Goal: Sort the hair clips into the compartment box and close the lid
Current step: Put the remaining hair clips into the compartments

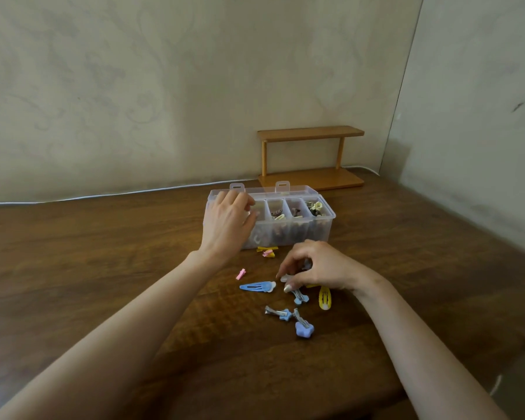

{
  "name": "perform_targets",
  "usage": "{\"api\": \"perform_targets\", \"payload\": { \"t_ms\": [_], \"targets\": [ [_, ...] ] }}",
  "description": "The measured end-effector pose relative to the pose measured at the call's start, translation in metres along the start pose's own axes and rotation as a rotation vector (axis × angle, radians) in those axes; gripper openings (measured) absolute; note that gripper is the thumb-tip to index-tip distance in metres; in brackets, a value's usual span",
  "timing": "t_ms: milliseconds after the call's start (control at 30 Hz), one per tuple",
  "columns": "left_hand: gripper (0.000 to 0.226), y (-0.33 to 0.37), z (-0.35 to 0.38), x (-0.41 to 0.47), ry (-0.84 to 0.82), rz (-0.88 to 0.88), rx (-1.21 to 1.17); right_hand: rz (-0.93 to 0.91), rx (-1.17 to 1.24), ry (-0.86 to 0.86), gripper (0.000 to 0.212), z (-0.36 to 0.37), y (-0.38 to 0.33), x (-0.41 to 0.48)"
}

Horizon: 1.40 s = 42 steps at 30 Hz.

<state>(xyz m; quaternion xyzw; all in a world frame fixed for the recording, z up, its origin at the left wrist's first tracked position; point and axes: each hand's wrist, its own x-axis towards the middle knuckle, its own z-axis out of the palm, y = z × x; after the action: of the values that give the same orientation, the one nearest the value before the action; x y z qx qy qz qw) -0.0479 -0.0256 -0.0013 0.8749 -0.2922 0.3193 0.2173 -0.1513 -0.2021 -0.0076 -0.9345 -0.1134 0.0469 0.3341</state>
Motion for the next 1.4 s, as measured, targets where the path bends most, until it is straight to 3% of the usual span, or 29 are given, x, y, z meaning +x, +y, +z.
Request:
{"api": "perform_targets", "payload": {
  "t_ms": [233, 433, 567, 800, 1000, 1200, 1400],
  "targets": [
    [0.019, 0.002, -0.014, -0.018, 0.019, 0.096, -0.041, 0.01, -0.014, 0.045, 0.021, 0.002, -0.004, 0.0],
    [0.017, 0.012, -0.012, -0.034, -0.192, 0.132, -0.186, -0.001, -0.083, 0.25, 0.02, 0.008, 0.007, 0.009],
    [0.014, 0.017, -0.007, -0.042, -0.288, 0.135, -0.207, 0.001, -0.049, 0.34, 0.008, 0.007, 0.015, 0.011],
    [0.02, 0.025, -0.002, -0.043, -0.359, 0.188, -0.203, -0.003, -0.127, 0.178, 0.032, 0.0, 0.008, 0.003],
    [0.025, 0.027, 0.006, -0.038, -0.476, 0.171, -0.111, -0.006, -0.004, 0.229, 0.034, 0.003, 0.01, 0.006],
    [0.019, 0.027, 0.009, -0.034, -0.414, 0.171, -0.075, -0.029, 0.093, 0.288, 0.028, 0.004, 0.008, 0.005],
    [0.01, 0.02, 0.008, -0.037, -0.297, 0.112, -0.097, -0.064, 0.034, 0.492, 0.015, 0.003, 0.012, 0.006]
  ]
}}
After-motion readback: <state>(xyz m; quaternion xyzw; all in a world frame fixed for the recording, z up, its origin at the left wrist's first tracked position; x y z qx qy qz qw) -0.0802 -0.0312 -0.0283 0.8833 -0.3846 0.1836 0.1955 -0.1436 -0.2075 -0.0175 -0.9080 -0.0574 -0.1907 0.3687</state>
